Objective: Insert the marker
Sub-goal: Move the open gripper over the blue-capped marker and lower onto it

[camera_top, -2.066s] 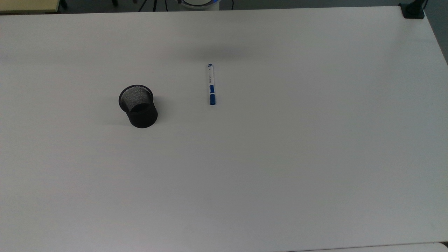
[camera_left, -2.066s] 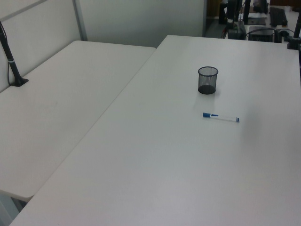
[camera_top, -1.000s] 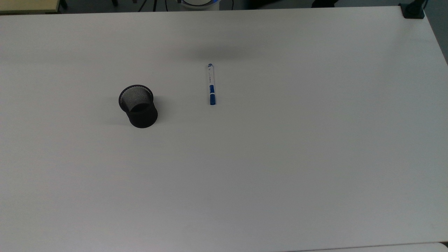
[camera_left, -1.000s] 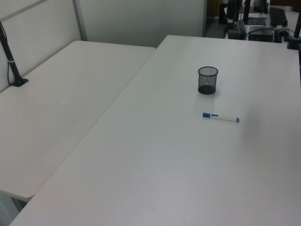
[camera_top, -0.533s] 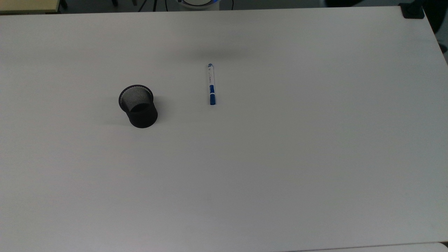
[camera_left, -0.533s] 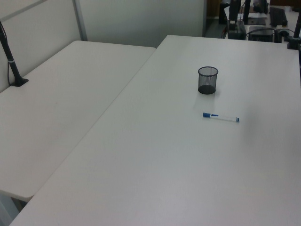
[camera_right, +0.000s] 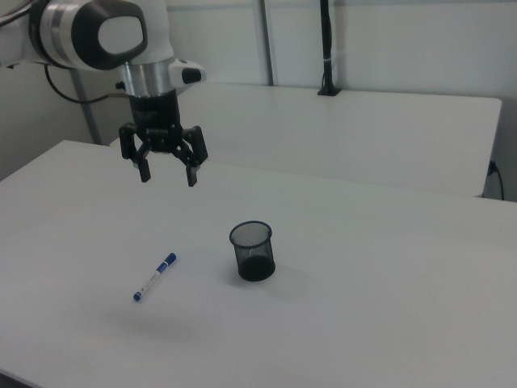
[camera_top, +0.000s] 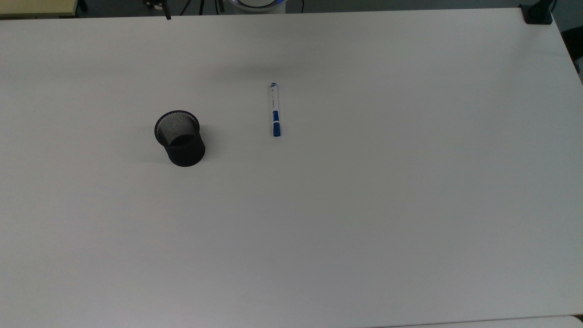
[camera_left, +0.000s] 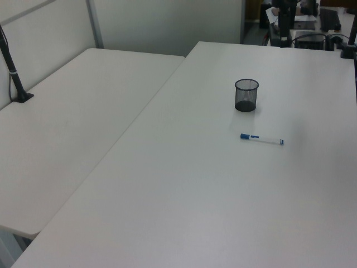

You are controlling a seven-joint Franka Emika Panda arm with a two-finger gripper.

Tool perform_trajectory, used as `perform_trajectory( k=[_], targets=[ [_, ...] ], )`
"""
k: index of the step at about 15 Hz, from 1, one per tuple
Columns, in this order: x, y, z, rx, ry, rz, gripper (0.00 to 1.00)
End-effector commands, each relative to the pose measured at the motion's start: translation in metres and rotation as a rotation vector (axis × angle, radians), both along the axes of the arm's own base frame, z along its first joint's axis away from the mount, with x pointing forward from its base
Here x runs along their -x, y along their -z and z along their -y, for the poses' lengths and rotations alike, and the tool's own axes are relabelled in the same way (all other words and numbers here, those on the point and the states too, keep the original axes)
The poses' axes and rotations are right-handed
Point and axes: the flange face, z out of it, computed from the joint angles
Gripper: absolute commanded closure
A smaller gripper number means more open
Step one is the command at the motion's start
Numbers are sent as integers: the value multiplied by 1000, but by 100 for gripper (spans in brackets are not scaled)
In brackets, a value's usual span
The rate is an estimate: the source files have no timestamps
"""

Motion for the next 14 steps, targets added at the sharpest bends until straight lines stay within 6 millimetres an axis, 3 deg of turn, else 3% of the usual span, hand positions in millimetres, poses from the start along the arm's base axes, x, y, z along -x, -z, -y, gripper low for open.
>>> perform_trajectory(
  k=[1, 4, 10, 14],
  targets=[
    [27, 29, -11, 20, 1, -21, 0],
    [35, 62, -22, 27, -26, 3, 0],
    [24, 130, -47, 23, -49, 79, 0],
    [-2, 169, -94, 12, 100, 150, 0]
  ],
)
